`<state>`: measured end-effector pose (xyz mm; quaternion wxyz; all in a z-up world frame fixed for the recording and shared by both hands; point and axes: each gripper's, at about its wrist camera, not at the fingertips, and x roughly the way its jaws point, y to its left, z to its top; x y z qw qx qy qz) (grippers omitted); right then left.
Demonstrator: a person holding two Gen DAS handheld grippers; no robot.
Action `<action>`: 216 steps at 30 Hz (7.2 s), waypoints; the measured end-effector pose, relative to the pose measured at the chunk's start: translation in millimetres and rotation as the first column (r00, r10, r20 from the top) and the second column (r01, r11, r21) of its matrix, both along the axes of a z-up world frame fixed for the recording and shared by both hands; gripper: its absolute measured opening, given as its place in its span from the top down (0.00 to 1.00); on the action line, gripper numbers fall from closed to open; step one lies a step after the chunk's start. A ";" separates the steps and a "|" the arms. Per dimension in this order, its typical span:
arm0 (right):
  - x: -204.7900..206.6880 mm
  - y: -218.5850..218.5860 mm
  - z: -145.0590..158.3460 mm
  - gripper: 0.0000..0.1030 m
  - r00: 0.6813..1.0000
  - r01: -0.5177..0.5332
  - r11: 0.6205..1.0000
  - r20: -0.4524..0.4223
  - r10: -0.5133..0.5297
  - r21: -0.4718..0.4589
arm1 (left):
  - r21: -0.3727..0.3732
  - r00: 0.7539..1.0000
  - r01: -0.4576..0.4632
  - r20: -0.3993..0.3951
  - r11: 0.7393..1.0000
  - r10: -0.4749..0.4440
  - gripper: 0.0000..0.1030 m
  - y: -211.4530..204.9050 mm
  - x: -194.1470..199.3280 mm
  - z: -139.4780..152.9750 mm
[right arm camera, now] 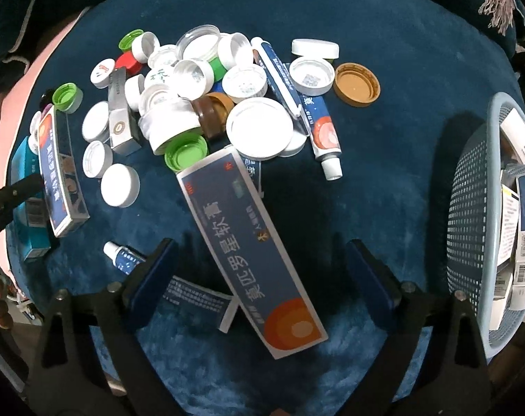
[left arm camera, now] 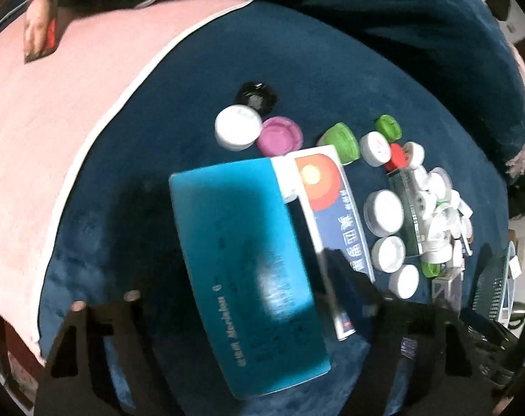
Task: Organize objects
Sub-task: 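Grasp the teal box with the left gripper while the right grasps a blue ointment box, then carry the teal box and blue ointment box to the basket and open both grippers, then move both grippers back from the basket to the cap pile, then grasp a blue ointment box with the left gripper while the right grasps a narrow silver box, then carry both boxes over the basket and open both grippers, then move both grippers back to the cap pile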
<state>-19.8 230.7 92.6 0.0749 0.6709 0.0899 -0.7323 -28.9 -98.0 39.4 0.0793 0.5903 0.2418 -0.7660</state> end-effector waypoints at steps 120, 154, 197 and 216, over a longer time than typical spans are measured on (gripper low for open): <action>-64.8 -79.6 9.3 0.66 0.996 0.059 0.919 -0.040 -0.080 -0.390 | -0.059 0.970 0.231 -0.056 0.971 -0.235 0.01 17.6 -24.2 22.9; -30.8 -29.1 58.9 0.81 0.985 0.067 0.912 -0.116 -0.124 -0.405 | 0.025 0.967 0.231 -0.118 0.973 -0.226 0.58 65.9 -22.3 55.4; 105.1 266.3 114.1 0.06 0.505 0.678 0.571 -0.271 -0.820 -0.464 | -0.039 0.677 0.690 -0.317 0.723 -0.664 0.01 369.0 -43.9 139.9; 54.0 120.3 117.3 0.02 0.837 0.305 0.907 -0.372 -0.400 -0.290 | -0.043 0.847 0.490 -0.214 0.871 -0.487 0.01 196.6 -33.4 103.4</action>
